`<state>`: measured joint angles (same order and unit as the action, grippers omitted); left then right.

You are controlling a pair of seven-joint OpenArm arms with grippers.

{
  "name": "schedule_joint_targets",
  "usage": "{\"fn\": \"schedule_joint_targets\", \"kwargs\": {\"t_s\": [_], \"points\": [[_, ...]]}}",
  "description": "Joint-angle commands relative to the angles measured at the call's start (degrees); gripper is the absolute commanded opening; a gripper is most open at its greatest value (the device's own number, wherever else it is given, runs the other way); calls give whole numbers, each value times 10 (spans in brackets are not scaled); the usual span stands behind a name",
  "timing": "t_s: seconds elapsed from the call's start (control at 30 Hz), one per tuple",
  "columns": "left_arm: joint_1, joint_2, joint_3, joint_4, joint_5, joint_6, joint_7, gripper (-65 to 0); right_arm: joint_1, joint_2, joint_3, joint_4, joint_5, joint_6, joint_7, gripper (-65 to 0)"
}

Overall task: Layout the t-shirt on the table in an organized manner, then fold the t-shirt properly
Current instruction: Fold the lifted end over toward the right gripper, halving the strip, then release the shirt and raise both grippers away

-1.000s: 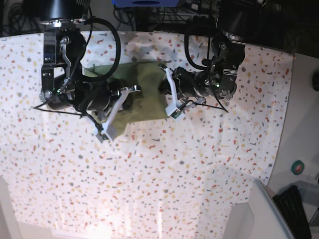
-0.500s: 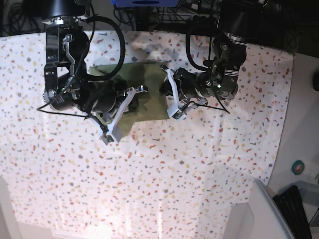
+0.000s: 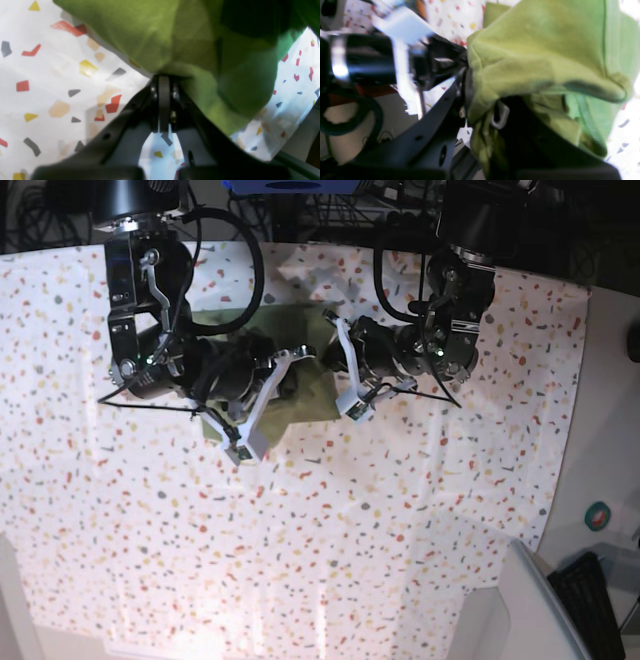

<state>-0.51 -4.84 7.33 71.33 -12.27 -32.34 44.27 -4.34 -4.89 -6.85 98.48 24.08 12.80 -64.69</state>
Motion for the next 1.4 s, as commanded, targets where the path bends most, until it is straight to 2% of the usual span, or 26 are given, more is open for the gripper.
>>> {"fn": "schedule_joint_targets", "kwargs": {"t_s": [0.0,0.27,0.47,0.6,0.87,1.17,1.37], "points": [[-5,-2,-1,5,5,6,3,-650,9,-3,0,3,14,0,9,-650],[-1,-4,-2,25,2,6,5,-650,19,-3,-5,-17,14,0,17,-650],[38,-40,-11,69,1,6,5,-650,21,0,-5,-38,14,0,35,-650],[42,-40,-34,67,4,6,5,-650,27,0,-5,-38,14,0,44,-650],[54,-43,-36,81,1,6,5,-650,32,-2,-5,-53,14,0,45,-650],[119,-43,-199,157,0,4,8,-650,32,-3,-1,-54,16,0,46,-650],[127,-43,-321,165,0,1,63,-650,32,-15,-2,-56,17,0,46,-650]]}}
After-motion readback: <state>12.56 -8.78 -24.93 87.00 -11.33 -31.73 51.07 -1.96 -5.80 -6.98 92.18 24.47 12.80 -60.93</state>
